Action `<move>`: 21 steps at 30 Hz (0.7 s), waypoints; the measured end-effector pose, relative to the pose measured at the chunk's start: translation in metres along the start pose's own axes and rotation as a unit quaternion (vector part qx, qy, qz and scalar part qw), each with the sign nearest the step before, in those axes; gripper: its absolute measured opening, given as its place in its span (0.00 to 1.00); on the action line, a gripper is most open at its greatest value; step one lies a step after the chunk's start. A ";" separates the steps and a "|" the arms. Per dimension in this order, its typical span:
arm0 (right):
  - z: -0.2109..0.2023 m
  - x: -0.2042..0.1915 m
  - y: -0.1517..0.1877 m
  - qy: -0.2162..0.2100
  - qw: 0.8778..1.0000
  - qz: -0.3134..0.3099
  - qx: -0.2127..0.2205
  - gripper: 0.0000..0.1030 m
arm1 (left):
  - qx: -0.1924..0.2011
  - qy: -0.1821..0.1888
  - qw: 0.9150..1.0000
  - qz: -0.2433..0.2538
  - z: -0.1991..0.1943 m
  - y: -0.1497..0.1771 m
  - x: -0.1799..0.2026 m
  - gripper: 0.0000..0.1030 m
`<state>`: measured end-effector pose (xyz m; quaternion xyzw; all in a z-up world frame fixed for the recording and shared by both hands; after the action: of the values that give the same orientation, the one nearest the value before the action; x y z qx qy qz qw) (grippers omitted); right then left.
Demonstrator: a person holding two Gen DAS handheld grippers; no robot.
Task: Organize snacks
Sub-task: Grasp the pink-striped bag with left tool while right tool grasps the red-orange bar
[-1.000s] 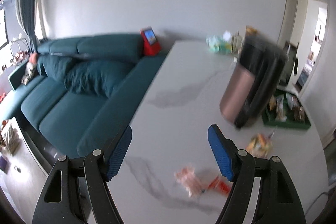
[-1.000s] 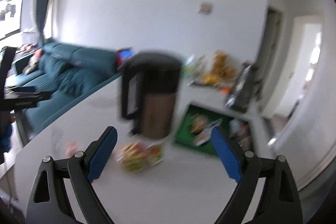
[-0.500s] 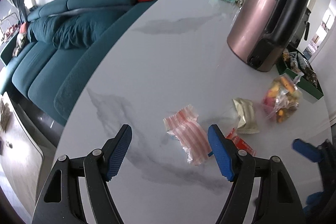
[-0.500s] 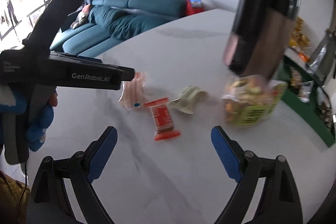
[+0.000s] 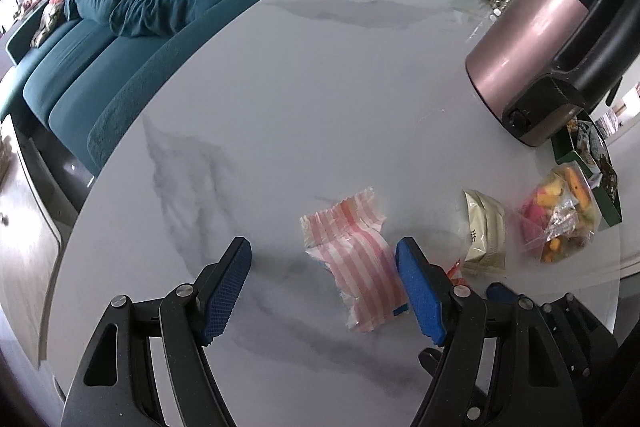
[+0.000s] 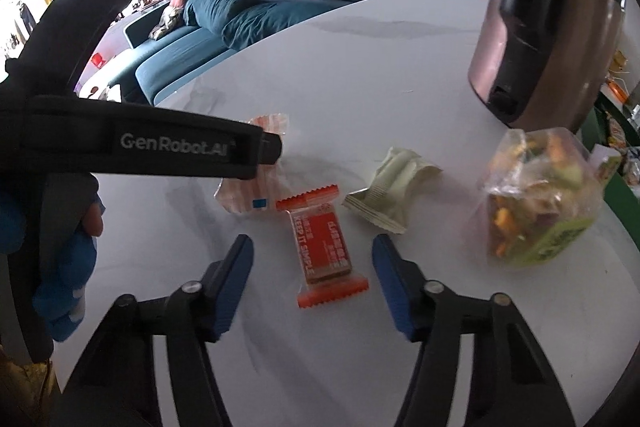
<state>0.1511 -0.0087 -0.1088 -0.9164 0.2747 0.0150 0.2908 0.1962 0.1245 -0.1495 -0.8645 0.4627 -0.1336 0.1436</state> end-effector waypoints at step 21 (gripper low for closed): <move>0.010 -0.002 -0.003 0.003 1.000 -0.008 0.005 0.19 | 0.032 -0.058 0.998 0.015 -0.004 0.009 0.003 0.57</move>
<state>0.1519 -0.0007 -0.1150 -0.9170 0.2686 0.0088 0.2948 0.1894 0.1168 -0.1489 -0.8589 0.4615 -0.0958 0.2001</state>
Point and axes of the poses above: each gripper's, at about its wrist camera, not at the fingertips, and z roughly the way its jaws point, x to its right, y to its underside, the point moved 10 cm from there along z, roughly the way its jaws point, and after that the axes turned 4 degrees about -y, right-handed, at the moved point
